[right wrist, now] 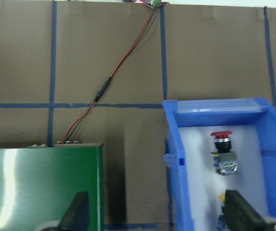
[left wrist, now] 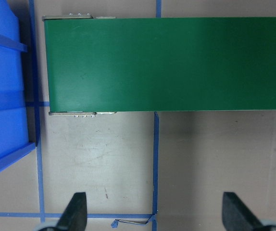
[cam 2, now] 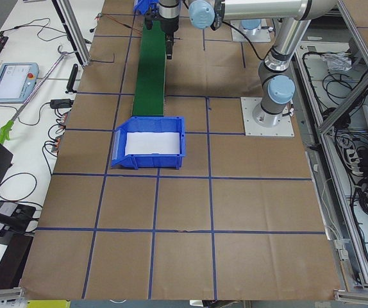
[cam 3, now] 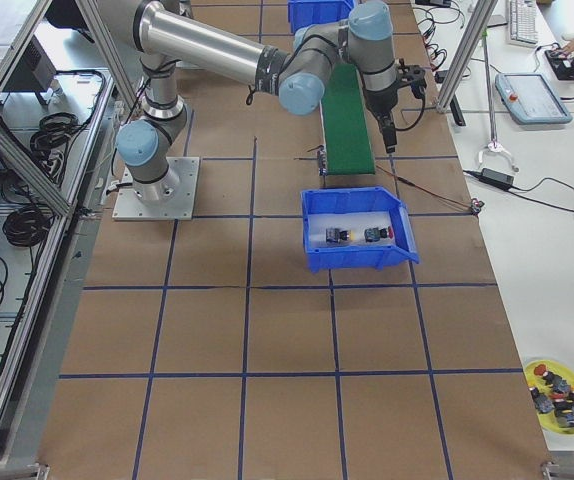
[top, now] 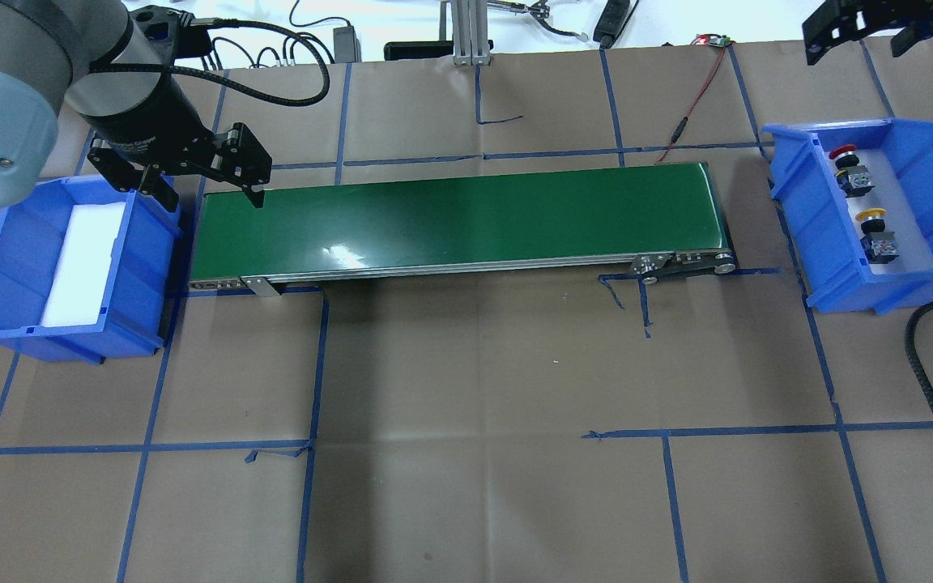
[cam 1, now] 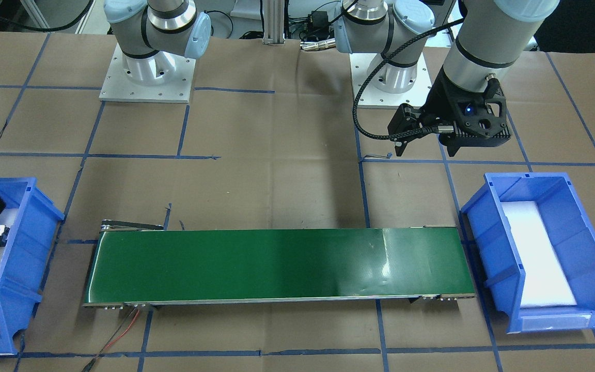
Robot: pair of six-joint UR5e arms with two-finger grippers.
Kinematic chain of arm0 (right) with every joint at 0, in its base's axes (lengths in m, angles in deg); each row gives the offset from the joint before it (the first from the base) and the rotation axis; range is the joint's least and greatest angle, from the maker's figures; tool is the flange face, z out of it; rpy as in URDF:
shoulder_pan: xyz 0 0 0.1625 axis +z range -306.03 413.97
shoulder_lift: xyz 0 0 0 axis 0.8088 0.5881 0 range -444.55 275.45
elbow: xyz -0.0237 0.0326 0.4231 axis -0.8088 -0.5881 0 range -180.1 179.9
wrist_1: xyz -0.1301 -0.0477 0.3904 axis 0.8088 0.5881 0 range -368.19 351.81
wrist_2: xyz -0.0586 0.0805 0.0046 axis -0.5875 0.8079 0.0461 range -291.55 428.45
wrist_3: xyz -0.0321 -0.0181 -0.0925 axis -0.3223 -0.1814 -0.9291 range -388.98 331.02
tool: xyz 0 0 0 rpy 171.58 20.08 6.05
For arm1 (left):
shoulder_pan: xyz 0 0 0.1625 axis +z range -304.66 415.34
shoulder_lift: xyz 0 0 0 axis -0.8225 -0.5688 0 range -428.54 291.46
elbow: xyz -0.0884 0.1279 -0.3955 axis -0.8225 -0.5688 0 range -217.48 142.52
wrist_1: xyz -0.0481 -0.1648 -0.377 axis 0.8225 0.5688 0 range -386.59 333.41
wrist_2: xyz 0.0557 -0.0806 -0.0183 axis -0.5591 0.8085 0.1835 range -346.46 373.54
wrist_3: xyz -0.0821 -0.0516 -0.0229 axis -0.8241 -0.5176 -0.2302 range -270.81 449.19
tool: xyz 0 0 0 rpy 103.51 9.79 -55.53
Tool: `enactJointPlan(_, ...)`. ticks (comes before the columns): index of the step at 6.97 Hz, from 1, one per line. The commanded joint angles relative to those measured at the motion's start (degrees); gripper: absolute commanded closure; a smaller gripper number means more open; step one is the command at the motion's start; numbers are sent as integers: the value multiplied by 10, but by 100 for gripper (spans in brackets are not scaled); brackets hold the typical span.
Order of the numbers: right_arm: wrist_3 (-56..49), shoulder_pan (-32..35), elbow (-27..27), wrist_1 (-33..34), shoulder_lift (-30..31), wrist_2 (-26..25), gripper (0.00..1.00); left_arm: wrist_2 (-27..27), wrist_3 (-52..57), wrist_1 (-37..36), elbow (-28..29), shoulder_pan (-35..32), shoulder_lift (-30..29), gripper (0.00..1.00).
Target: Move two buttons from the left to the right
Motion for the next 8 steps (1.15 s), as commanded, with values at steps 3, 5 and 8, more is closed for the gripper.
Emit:
enactJointPlan(3, 163, 134, 2, -176, 78, -7, 0, 0, 0, 0, 0, 0, 0, 0)
enactJointPlan(5, 164, 143, 14, -176, 88, -7, 0, 0, 0, 0, 0, 0, 0, 0)
enactJointPlan(8, 162, 143, 73, -162, 107, -44, 0, -1, 0, 0, 0, 0, 0, 0)
